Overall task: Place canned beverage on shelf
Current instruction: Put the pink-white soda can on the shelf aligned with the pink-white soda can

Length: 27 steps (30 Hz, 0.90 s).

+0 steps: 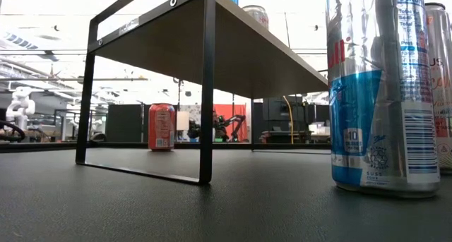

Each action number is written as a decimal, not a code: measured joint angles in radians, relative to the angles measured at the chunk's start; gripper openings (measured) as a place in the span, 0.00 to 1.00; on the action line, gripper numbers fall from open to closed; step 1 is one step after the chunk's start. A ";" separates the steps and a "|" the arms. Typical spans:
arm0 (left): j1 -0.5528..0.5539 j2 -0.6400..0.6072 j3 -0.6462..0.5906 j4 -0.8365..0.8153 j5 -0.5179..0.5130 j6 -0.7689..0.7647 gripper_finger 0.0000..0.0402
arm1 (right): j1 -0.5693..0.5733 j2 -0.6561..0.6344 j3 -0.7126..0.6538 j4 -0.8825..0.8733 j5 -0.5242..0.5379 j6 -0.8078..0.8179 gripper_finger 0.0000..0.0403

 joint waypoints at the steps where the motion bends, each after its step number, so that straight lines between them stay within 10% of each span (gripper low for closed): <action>1: -0.005 0.000 0.000 -0.004 -0.004 -0.005 0.97 | 0.015 -0.002 0.000 -0.012 0.022 0.009 0.69; 27: -0.060 0.000 -0.001 -0.025 -0.088 -0.062 0.97 | 0.156 -0.078 -0.480 0.176 0.503 0.303 0.69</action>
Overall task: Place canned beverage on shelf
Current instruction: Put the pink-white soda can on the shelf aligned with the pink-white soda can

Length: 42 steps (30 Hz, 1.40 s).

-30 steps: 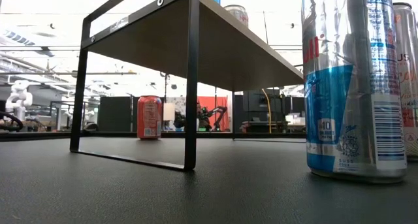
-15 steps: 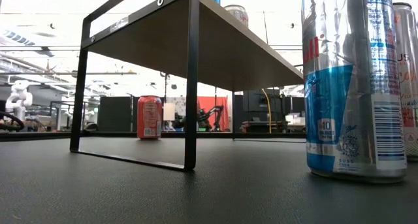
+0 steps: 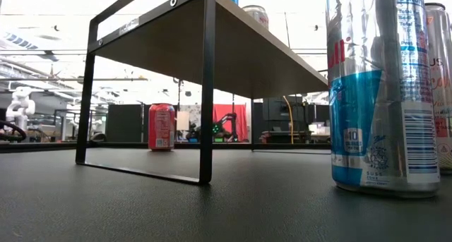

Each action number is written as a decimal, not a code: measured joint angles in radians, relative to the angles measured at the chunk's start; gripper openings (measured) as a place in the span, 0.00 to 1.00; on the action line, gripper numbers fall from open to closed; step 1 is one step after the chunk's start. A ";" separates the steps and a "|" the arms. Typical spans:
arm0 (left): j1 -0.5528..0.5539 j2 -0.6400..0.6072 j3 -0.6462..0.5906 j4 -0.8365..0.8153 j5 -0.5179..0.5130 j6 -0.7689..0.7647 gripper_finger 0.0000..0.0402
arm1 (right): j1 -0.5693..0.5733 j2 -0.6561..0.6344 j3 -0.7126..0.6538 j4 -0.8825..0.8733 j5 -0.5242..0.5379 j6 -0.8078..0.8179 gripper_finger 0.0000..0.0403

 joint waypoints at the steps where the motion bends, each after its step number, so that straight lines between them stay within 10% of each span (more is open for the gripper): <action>1: 0.000 0.000 0.000 0.000 0.000 -0.001 0.97 | 0.000 0.000 -0.017 0.001 0.010 0.017 0.69; 42: 0.002 0.001 -0.001 -0.047 0.004 -0.051 0.97 | -0.270 0.009 -0.482 0.581 0.006 -0.185 0.69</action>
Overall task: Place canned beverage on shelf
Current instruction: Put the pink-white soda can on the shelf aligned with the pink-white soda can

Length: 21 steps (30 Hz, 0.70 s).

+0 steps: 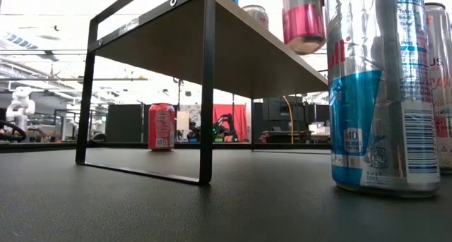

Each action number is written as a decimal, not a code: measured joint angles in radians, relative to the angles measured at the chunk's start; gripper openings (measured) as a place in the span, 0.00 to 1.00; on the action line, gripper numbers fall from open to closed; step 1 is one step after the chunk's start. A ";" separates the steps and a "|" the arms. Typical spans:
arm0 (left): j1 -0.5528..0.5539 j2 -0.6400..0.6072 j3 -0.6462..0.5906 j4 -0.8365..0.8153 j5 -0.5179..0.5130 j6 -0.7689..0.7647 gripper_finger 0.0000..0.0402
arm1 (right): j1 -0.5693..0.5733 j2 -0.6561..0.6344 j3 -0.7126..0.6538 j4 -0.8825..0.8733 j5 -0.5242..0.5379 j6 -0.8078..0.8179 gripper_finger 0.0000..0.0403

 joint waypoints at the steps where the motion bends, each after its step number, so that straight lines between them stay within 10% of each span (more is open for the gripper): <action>1: 0.000 0.000 0.000 0.000 0.000 0.000 0.97 | -0.005 0.003 0.000 0.000 -0.005 -0.006 0.69; 21: 0.001 0.000 0.000 -0.006 -0.012 0.009 0.97 | -0.039 0.086 -0.001 0.075 -0.029 -0.030 0.69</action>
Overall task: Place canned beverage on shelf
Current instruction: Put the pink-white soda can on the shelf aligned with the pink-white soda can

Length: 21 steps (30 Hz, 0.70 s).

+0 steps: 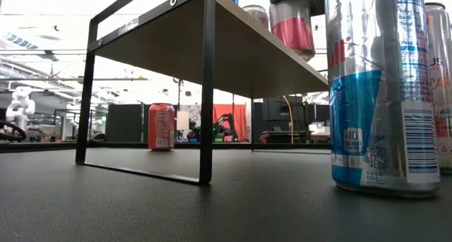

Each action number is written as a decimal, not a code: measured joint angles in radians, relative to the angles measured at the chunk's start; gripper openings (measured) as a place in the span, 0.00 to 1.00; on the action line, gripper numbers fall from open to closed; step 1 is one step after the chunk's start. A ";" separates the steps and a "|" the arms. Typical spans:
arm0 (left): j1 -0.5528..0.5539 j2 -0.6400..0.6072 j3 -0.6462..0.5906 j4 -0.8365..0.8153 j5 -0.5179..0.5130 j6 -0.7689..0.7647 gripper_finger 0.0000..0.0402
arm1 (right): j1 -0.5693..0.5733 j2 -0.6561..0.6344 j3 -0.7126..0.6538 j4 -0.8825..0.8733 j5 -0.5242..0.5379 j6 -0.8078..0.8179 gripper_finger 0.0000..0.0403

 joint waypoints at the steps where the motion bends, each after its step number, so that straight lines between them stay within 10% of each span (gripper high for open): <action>1: 0.000 0.000 0.000 0.000 0.000 0.001 0.97 | -0.003 0.000 0.000 0.000 0.001 0.000 0.69; 21: 0.000 0.000 0.000 -0.033 0.000 -0.002 0.97 | -0.014 0.035 0.000 0.030 -0.019 0.015 0.69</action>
